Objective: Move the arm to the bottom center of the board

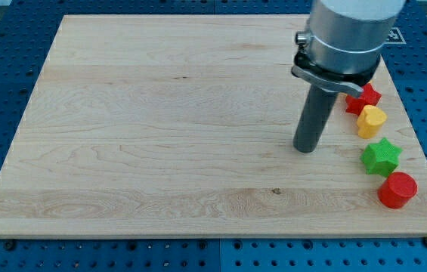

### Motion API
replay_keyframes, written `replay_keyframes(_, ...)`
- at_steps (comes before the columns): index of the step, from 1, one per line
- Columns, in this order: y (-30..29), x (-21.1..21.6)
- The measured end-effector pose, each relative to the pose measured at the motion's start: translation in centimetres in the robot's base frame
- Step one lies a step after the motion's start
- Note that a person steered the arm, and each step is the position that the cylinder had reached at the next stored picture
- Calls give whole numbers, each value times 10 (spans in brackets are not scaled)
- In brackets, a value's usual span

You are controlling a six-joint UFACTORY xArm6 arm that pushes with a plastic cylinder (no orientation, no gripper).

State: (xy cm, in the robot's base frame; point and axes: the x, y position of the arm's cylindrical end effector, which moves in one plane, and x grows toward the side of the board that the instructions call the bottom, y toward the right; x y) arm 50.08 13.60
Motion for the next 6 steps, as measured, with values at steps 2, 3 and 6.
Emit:
replay_keyframes(2, 10, 0)
replay_keyframes(3, 9, 25)
replay_keyframes(6, 41, 116)
